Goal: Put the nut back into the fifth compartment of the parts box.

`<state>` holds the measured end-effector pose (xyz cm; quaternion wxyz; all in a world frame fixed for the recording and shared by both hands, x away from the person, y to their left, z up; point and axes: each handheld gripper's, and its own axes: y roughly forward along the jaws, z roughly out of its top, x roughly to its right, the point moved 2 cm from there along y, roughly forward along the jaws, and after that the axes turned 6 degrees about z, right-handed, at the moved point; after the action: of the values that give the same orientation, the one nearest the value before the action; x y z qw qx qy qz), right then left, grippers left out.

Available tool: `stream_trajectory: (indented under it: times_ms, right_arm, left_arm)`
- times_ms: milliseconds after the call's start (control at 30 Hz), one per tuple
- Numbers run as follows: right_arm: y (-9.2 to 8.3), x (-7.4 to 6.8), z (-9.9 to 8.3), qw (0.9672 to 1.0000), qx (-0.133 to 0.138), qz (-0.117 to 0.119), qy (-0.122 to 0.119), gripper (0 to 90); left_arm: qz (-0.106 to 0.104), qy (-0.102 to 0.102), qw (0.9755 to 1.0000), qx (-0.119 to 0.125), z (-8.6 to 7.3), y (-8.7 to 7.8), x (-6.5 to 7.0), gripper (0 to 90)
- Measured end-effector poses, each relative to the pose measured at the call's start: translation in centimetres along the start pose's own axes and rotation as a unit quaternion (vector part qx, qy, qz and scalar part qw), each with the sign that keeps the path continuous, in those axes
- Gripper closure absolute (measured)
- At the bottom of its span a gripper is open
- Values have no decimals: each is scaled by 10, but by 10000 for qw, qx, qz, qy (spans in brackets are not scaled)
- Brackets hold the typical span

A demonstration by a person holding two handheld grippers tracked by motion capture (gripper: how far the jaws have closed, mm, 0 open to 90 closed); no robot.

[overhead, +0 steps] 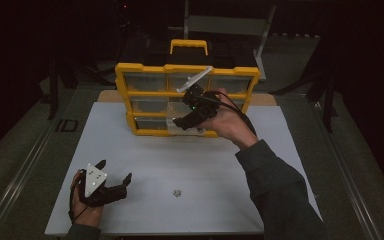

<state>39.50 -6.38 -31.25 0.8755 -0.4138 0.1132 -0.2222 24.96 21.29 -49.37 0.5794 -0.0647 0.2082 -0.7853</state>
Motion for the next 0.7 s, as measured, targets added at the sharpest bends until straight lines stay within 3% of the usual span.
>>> stream_trajectory:
  times_ms: [700]
  right_arm:
    - [10, -19, -34, 9996, -66, 103, -239, 243]
  left_arm:
    - [1, -4, 10000, 12, 0, 0, 0, 72]
